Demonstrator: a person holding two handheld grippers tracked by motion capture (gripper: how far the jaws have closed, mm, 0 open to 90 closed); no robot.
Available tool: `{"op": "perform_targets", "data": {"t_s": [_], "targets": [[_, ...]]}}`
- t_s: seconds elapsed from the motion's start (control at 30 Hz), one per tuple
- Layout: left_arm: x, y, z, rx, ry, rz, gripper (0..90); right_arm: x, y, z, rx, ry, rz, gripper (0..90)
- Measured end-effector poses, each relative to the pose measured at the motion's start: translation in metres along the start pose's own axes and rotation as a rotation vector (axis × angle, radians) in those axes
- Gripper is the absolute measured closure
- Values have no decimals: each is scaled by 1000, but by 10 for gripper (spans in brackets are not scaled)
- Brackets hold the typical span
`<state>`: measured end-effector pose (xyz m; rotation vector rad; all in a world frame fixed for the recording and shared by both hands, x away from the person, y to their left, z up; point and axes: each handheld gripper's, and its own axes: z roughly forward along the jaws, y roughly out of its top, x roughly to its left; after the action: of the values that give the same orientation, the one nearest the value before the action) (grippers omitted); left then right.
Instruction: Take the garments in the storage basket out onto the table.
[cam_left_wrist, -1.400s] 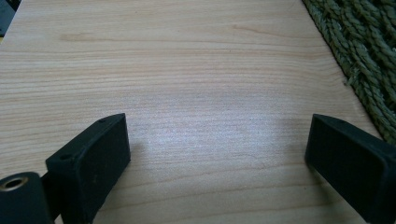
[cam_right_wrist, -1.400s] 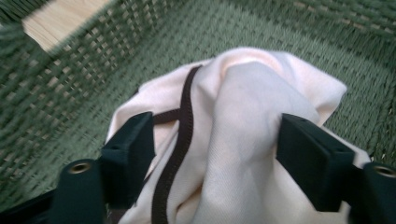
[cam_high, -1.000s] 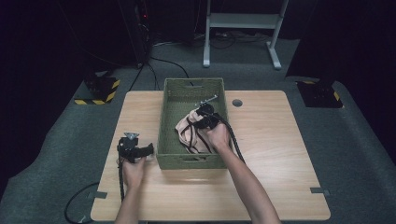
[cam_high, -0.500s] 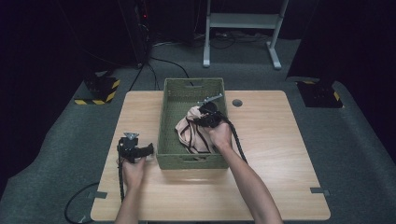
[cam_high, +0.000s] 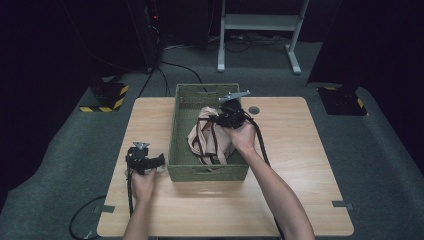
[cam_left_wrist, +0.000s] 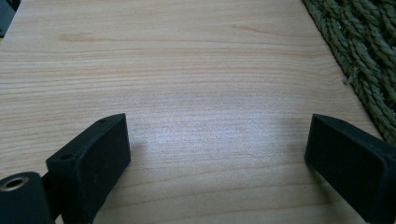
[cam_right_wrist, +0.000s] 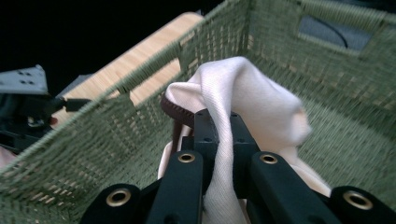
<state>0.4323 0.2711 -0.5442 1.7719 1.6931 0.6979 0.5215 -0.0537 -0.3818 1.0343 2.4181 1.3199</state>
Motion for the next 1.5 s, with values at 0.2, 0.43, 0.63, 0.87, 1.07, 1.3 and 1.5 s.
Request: {"op": "perform_targets", "data": {"t_s": [0.2,0.43,0.63,0.87,1.07,1.3,1.5], "targets": [[0,0,0,3,4,4,70,0,10,-22,-56,7,-20,859],[-1,0,0,3,4,4,70,-4,18,-44,-118,6,-20,860],[-1,0,0,4,6,5,70,-7,24,-63,-163,-5,-27,861],[-1,0,0,6,10,9,70,-12,29,-80,-200,-28,-38,860],[-1,0,0,7,10,10,70,-15,34,-95,-238,-45,-34,860],[-1,0,0,7,10,10,70,-21,39,-113,-279,-74,-33,860],[-1,0,0,6,11,10,70,-27,41,-129,-309,-111,-34,860]]}}
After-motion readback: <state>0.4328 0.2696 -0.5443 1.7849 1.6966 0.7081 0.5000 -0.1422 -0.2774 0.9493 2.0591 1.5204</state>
